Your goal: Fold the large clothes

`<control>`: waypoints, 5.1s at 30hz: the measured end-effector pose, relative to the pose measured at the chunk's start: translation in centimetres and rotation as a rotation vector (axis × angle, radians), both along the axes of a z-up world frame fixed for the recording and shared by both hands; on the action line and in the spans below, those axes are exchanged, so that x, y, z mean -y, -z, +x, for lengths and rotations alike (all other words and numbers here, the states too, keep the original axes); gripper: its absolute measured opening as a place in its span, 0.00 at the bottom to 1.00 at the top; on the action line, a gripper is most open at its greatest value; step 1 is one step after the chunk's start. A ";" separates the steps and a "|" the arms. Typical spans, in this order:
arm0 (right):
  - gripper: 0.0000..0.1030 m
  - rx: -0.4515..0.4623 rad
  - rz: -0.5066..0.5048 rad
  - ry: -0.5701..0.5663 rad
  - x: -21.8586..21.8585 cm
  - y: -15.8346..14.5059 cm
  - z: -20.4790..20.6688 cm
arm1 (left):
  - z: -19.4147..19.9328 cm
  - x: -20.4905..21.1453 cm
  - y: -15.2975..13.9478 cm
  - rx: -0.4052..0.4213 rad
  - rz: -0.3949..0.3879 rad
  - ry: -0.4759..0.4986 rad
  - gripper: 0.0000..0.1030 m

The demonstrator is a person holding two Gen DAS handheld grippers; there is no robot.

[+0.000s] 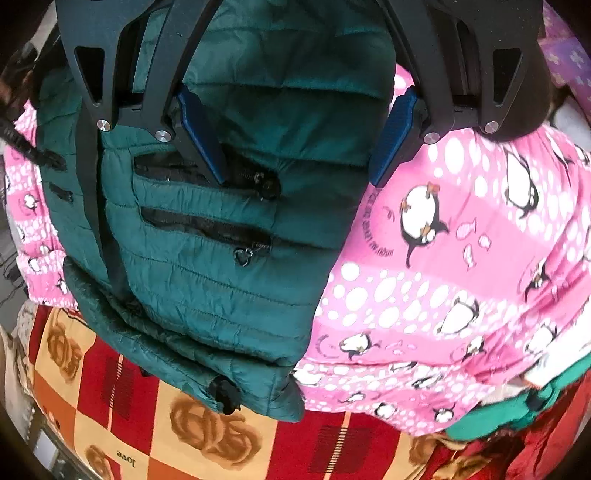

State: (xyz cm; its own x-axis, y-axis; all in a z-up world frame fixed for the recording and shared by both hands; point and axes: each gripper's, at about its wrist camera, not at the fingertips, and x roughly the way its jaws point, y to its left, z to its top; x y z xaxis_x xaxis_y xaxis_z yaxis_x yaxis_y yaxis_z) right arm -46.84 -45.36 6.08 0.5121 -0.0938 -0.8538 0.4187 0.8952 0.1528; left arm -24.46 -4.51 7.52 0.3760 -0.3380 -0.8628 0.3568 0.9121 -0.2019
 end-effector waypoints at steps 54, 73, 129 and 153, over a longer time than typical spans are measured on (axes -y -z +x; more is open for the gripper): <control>0.23 0.193 0.123 -0.258 -2.9 -3.7 -4.3 | -3.8 -3.3 -4.0 -0.012 -0.127 0.091 0.11; 0.23 0.374 0.041 -0.134 3.4 -10.7 5.4 | 4.7 0.6 -12.0 0.186 -0.268 -0.032 0.11; 0.79 0.347 0.003 -0.050 9.0 -9.7 26.3 | 20.7 16.0 -5.8 0.177 -0.135 -0.078 0.82; 0.81 0.219 -0.038 -0.016 8.4 -5.8 32.8 | 23.9 20.1 -1.6 0.214 0.070 -0.047 0.97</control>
State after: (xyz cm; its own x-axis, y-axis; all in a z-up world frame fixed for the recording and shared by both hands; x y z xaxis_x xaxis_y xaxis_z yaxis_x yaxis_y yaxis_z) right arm -14.00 -53.73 11.92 0.6863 -0.1141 -0.7183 0.3649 0.9084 0.2043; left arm -0.58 -24.60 9.12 0.5672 -0.2579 -0.7821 0.3413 0.9379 -0.0617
